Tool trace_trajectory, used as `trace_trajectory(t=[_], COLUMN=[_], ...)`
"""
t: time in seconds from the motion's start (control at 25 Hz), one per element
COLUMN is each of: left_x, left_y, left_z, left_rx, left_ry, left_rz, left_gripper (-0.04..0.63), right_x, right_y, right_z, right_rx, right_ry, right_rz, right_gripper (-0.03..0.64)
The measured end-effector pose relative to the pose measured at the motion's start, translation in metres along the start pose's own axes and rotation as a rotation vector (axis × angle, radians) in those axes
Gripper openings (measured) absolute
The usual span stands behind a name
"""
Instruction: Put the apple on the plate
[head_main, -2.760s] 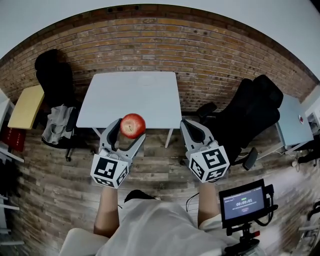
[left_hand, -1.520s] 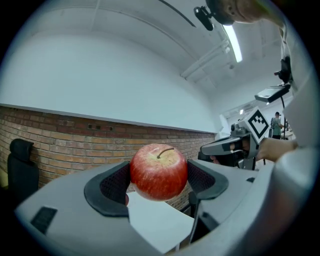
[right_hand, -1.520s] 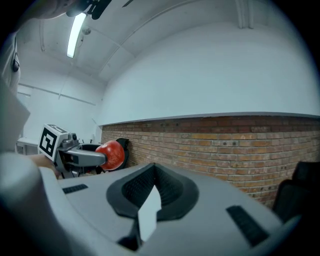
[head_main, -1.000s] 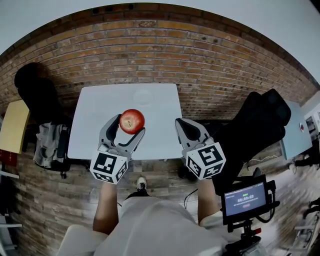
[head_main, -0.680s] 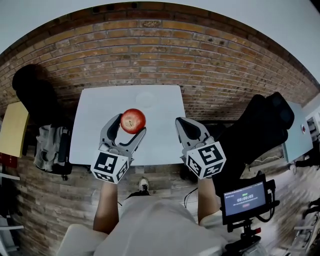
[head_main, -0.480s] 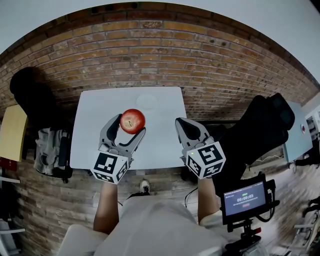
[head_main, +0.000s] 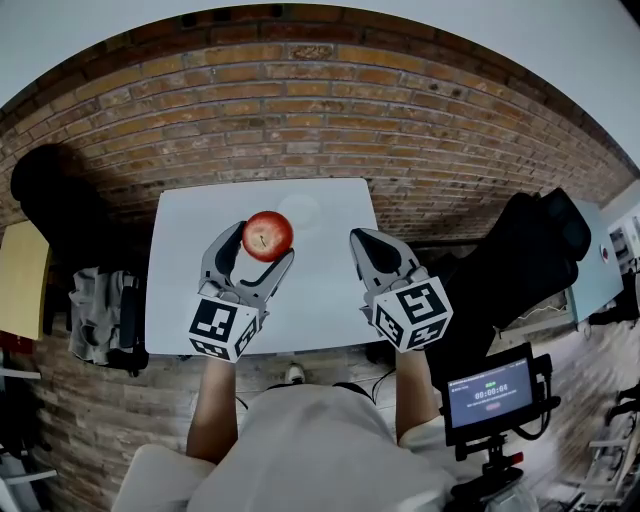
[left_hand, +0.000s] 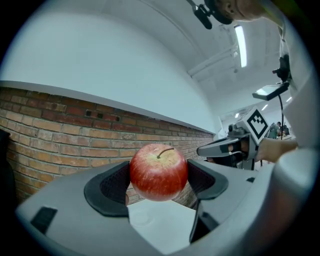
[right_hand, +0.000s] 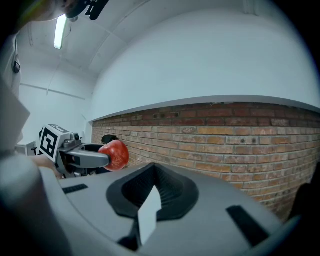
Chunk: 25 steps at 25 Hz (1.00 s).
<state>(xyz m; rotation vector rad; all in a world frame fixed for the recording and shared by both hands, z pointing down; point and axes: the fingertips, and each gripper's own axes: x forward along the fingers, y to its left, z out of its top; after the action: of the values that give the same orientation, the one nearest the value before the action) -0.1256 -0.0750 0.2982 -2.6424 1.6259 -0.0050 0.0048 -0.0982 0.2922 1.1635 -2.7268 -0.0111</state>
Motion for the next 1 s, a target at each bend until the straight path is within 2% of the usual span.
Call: trace_trajectory(t=[0.56, 1.0], left_x=[0.019, 0.056], left_y=[0.02, 0.043], left_z=[-0.016, -0.033], left_rx=[-0.019, -0.019], left_ry=[0.027, 0.072], left_rz=[-0.011, 0.01], left_gripper=[0.366, 0.365], right_x=[0.021, 0.055], right_y=[-0.009, -0.042], right_z=[-0.015, -0.026], right_rx=[0.017, 0.043], right_ry=[0.038, 0.054], right_rz=[-0.018, -0.012], right_gripper=[0.002, 0.002])
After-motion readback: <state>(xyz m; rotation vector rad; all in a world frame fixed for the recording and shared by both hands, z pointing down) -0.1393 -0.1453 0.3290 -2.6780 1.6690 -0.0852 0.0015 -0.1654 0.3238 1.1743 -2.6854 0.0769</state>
